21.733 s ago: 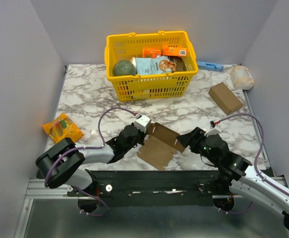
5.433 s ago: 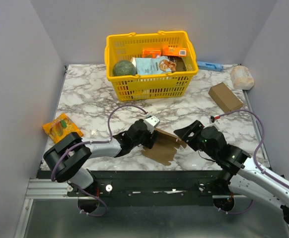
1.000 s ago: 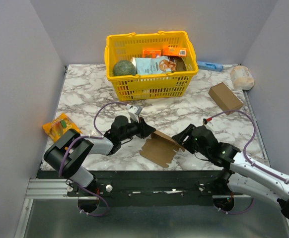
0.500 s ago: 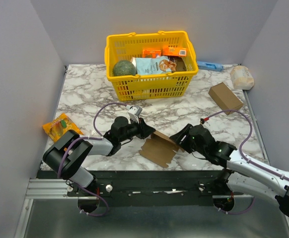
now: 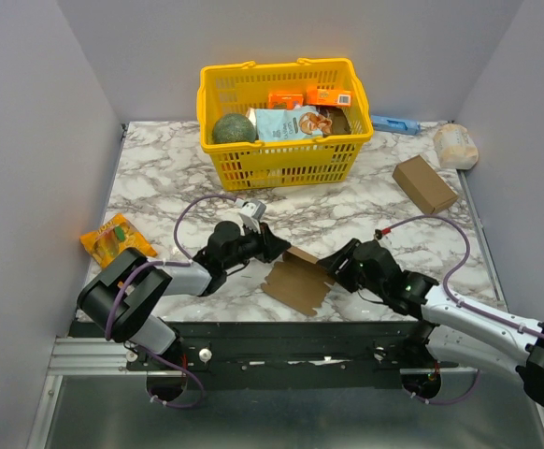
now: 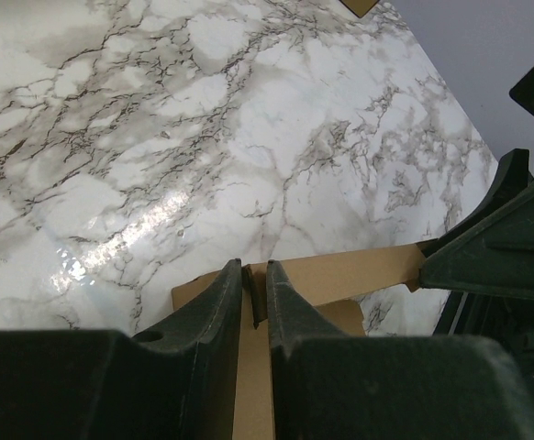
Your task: Fold the paper box
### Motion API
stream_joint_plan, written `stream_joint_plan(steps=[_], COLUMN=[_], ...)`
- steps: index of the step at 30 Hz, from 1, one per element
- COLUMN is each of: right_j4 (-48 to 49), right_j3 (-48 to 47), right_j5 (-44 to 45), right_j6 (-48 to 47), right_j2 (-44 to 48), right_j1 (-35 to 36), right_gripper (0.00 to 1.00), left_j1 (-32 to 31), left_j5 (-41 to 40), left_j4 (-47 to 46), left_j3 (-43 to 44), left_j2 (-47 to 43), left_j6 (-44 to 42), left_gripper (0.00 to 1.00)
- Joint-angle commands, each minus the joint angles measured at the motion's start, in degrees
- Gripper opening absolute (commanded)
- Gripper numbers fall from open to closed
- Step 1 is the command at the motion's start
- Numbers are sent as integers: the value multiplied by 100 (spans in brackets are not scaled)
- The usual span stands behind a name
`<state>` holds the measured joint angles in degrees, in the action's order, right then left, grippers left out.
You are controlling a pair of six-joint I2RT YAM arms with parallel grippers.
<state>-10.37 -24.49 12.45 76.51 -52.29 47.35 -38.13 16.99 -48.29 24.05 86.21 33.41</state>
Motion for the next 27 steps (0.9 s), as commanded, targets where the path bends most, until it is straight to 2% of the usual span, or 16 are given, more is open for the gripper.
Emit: stream_joint_plan(steps=[1, 7, 13, 22, 27], right_j4=[430, 844, 923, 1327, 1748], right_j3=[295, 551, 533, 515, 594], right_j5=[319, 539, 662, 663, 557], right_j6=[364, 549, 488, 321, 303], right_j2=[105, 237, 246, -9, -149], right_j1=[28, 20, 20, -42, -121], right_gripper=[59, 52, 50, 46, 40], left_j1=[-89, -133, -186, -274, -309], left_j5=[-240, -302, -381, -425, -434], left_j4=[1243, 1261, 1305, 1287, 1261], left_j3=[-349, -401, -428, -463, -463], left_j2=[159, 150, 132, 97, 80], left_j6=[-247, -230, -230, -265, -282], left_gripper=[22, 22, 22, 22, 23])
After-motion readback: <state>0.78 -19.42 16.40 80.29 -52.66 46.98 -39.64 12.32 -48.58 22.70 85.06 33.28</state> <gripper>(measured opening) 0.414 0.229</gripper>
